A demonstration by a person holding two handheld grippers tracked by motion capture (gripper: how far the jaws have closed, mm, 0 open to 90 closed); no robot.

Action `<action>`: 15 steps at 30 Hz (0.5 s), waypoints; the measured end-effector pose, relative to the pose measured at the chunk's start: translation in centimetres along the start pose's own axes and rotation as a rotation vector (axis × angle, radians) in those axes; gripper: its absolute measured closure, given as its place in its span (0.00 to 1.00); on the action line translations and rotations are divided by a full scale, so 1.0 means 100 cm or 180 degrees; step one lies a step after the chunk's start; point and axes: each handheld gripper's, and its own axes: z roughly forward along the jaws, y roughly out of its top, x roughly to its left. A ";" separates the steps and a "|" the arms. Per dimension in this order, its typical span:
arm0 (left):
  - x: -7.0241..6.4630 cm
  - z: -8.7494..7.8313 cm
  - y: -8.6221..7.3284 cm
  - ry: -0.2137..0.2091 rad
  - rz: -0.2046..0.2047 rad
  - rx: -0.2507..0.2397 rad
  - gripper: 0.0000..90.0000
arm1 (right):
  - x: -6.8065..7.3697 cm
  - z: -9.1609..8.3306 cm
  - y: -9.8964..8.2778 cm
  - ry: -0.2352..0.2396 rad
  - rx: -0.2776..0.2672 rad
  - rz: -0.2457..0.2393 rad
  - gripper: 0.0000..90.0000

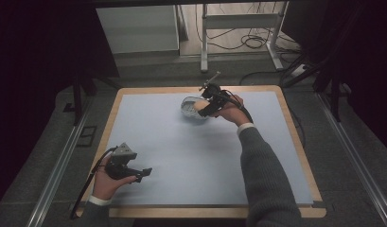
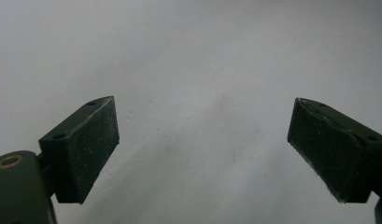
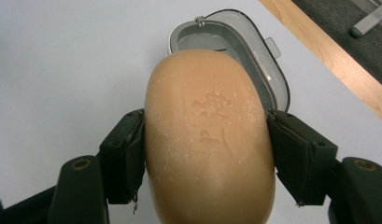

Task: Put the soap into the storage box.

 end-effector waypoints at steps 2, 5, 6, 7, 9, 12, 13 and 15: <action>0.000 0.000 0.000 -0.0001 0.0000 0.0004 0.10 | 0.000 0.001 0.002 -0.0007 0.0007 -0.0014 0.35; 0.000 0.000 0.000 -0.0001 -0.0002 0.0005 0.10 | -0.001 0.001 0.005 -0.0007 -0.0022 -0.0008 0.35; 0.000 0.000 0.000 0.0000 -0.0003 0.0006 0.10 | -0.002 0.001 0.006 -0.0014 -0.0012 -0.0022 0.35; 0.000 0.000 0.000 0.0000 -0.0003 0.0006 0.10 | -0.002 0.001 0.006 -0.0014 -0.0012 -0.0022 0.35; 0.000 0.000 0.000 -0.0003 -0.0003 0.0005 0.10 | -0.002 0.003 0.008 -0.0017 -0.0012 -0.0014 0.35; 0.000 0.000 0.000 -0.0006 -0.0006 0.0000 0.10 | -0.004 0.007 0.011 0.0003 -0.0010 -0.0003 0.35; 0.000 0.000 0.000 -0.0006 -0.0006 0.0000 0.10 | -0.004 0.007 0.011 0.0003 -0.0010 -0.0003 0.35; 0.000 0.000 0.000 -0.0006 -0.0009 0.0000 0.10 | -0.005 0.012 0.014 0.0014 -0.0005 -0.0009 0.35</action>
